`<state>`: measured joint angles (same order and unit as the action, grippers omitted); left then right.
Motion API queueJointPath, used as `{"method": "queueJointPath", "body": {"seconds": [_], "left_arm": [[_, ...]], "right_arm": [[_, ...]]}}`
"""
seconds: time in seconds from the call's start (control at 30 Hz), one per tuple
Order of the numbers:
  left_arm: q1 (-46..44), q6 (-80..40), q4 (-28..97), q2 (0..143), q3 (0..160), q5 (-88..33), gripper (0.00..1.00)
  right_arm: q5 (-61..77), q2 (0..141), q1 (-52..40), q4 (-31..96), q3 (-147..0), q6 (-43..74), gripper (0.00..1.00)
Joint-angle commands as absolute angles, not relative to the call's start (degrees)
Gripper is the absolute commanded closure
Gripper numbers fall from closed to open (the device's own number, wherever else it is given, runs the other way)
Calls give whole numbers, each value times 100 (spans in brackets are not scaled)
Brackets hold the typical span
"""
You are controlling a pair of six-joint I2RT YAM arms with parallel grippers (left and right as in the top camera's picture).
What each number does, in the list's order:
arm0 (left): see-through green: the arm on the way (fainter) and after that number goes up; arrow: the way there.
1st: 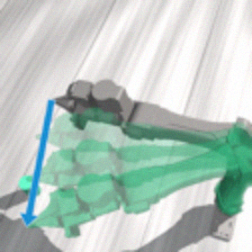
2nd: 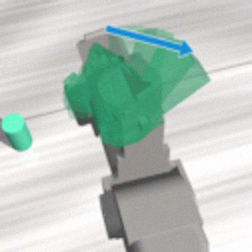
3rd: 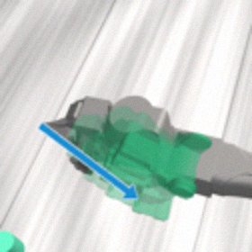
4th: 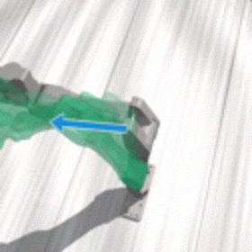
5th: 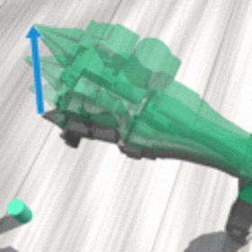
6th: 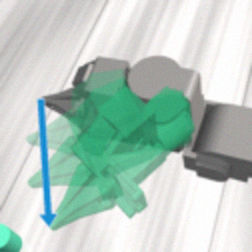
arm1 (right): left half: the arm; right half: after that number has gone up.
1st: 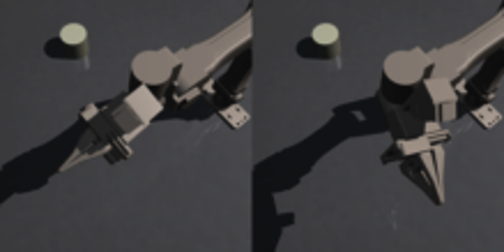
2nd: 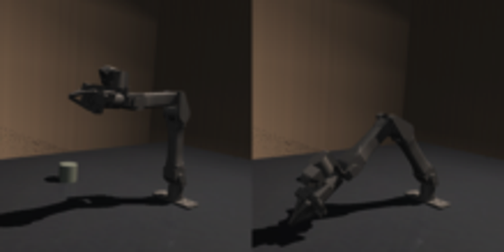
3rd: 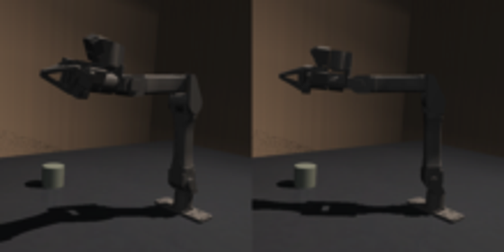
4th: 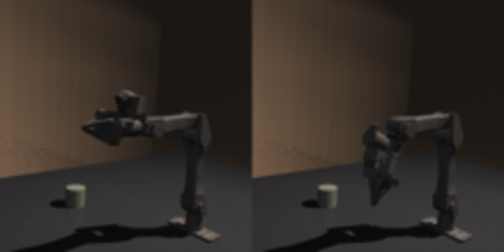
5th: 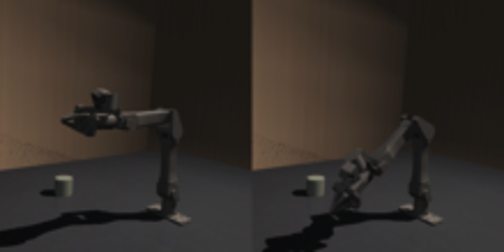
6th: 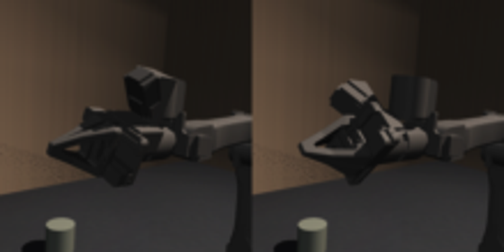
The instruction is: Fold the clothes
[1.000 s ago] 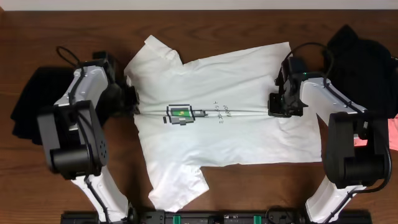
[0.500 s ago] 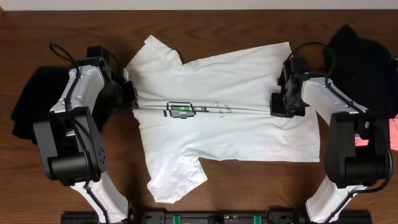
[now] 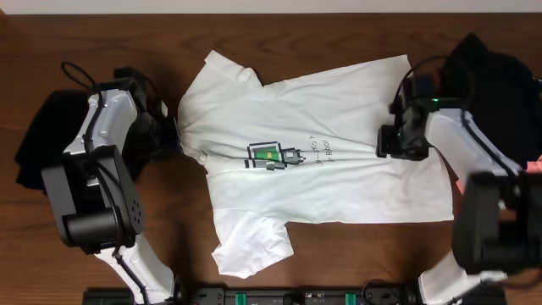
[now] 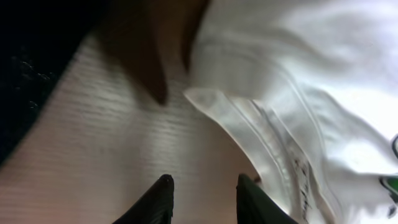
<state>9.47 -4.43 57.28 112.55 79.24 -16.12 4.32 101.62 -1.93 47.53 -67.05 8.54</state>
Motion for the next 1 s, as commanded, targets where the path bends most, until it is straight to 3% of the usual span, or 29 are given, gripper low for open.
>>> {"method": "queueJointPath", "body": {"seconds": [0.0, 0.17, 0.27, 0.3, 0.37, 0.73, 0.97], "left_arm": [[797, -429, 5590, 11166, 7944, -1798, 66], [561, -432, 4342, 11179, 7762, -1798, 63], [403, -460, 3809, 11238, 7754, -1793, 89], [357, -460, 3688, 11271, 7754, -1787, 94], [274, -478, 3505, 11367, 7754, -1702, 94], [-36, -517, 2823, 12446, 7754, -1704, 94], [-25, -517, 1000, 13045, 7762, -1470, 94]], "right_arm": [[681, 9535, -148, 4860, -6702, 895, 43], [1570, 9284, -189, 5026, -6702, 707, 49], [1846, 9292, -301, 5223, -6700, 666, 82], [1844, 9292, -342, 5271, -6700, 642, 87], [1844, 9290, -456, 5345, -6700, 504, 94], [1632, 9290, -770, 5033, -6700, 576, 95], [1634, 9290, -790, 5019, -6700, 652, 96]]}}
